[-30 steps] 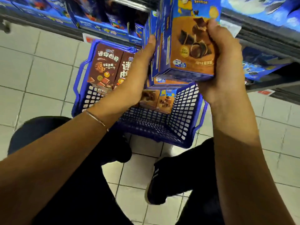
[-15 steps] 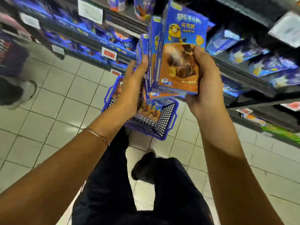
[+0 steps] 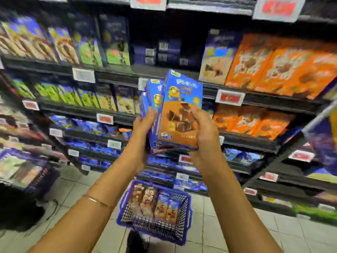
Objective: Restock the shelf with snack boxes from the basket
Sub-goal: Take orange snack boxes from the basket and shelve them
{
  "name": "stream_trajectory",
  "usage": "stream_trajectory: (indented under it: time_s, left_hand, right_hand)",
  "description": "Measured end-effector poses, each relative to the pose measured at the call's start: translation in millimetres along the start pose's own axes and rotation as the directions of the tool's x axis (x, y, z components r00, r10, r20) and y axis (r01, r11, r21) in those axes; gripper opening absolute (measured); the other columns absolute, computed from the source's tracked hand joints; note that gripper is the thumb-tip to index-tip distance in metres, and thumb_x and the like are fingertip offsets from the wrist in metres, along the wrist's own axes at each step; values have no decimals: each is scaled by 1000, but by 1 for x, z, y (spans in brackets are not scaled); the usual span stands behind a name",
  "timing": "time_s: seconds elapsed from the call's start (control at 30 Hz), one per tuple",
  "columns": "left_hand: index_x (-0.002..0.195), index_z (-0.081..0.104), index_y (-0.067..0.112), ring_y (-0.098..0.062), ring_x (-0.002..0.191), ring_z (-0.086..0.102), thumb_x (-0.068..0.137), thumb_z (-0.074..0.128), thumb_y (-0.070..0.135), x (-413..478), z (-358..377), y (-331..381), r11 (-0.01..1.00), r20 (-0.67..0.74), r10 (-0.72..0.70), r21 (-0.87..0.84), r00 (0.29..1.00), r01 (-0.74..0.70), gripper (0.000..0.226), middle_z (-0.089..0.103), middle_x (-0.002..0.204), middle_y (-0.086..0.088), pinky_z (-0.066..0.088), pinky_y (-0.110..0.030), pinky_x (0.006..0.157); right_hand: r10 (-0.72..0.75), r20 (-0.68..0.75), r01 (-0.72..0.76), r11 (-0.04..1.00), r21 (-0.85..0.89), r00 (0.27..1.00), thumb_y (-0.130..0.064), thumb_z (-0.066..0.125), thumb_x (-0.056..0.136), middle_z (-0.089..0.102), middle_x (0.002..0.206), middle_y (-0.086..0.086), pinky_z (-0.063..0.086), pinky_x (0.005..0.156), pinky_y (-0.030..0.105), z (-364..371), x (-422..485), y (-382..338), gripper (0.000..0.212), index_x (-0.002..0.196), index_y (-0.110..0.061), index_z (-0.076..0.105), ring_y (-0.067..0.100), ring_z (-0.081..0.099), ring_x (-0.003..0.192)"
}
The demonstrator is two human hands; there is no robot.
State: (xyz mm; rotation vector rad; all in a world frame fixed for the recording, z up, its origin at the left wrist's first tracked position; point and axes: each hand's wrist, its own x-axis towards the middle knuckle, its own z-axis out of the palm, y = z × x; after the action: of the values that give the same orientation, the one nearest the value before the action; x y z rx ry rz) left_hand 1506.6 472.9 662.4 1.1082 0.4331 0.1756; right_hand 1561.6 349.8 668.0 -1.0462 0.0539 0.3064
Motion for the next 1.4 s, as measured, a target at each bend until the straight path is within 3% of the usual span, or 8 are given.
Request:
stream_trajectory:
  time_s: [0.27, 0.4, 0.47, 0.63, 0.77, 0.93, 1.13, 1.4]
  left_hand:
    - [149, 55, 14, -31, 121, 72, 89, 65, 58, 1, 36, 63, 983, 135, 183, -6, 974, -184, 75, 72, 139, -12, 66, -39, 80]
    - [115, 79, 19, -23, 91, 80, 88, 66, 46, 14, 49, 96, 958, 204, 287, -86, 936, -275, 40, 82, 110, -9, 64, -33, 66]
    - [108, 83, 24, -23, 94, 80, 82, 71, 50, 24, 53, 113, 941, 207, 336, -105, 919, -320, 39, 82, 111, -7, 66, -37, 71]
    - [147, 55, 0, -42, 125, 67, 61, 77, 61, 47, 53, 159, 915, 143, 403, -104, 904, -391, 107, 66, 142, -22, 60, -54, 97]
    - [142, 55, -5, -42, 116, 68, 61, 75, 58, 74, 47, 198, 873, 198, 487, -80, 850, -481, 105, 69, 132, -25, 60, -49, 90]
    - [151, 52, 6, -54, 131, 60, 67, 74, 58, 102, 32, 245, 846, 251, 530, -91, 810, -526, 101, 65, 144, -24, 46, -75, 109]
    - [151, 50, 4, -43, 120, 71, 65, 77, 58, 121, 29, 274, 830, 240, 557, -118, 795, -546, 106, 71, 136, -21, 56, -63, 103]
    - [109, 83, 27, -23, 98, 81, 89, 63, 48, 136, 37, 286, 790, 351, 612, -219, 709, -573, 36, 81, 115, -6, 66, -39, 78]
  right_hand:
    - [-162, 208, 157, 987, 39, 965, -35, 69, 81, 78, 103, 9, 59, 79, 41, 23, -9, -81, 21, 98, -24, 73, 24, 75, 90]
    - [-249, 260, 238, 968, 75, 933, -30, 70, 80, 77, 97, 8, 58, 77, 38, 47, -5, -116, 22, 99, -19, 68, 23, 74, 88]
    - [-290, 277, 284, 957, 66, 916, -29, 69, 80, 77, 98, 10, 57, 80, 41, 61, -2, -130, 29, 104, -15, 65, 25, 73, 90]
    - [-381, 319, 385, 921, 56, 868, -27, 68, 86, 75, 109, 16, 57, 79, 41, 94, 10, -158, 31, 111, -9, 66, 29, 71, 93]
    - [-444, 342, 466, 884, 17, 828, -26, 66, 91, 76, 106, 15, 60, 72, 37, 121, 23, -172, 34, 117, -4, 63, 27, 73, 90]
    - [-465, 354, 515, 855, -59, 812, -23, 59, 97, 74, 113, 20, 60, 78, 40, 146, 43, -186, 29, 119, -5, 66, 35, 71, 99]
    - [-549, 316, 599, 797, -82, 774, -31, 61, 88, 75, 109, 19, 60, 78, 43, 151, 68, -203, 38, 113, -3, 69, 32, 74, 94]
    - [-656, 141, 665, 691, -285, 742, -18, 63, 96, 79, 99, 8, 62, 64, 34, 119, 130, -254, 16, 108, -10, 71, 21, 77, 83]
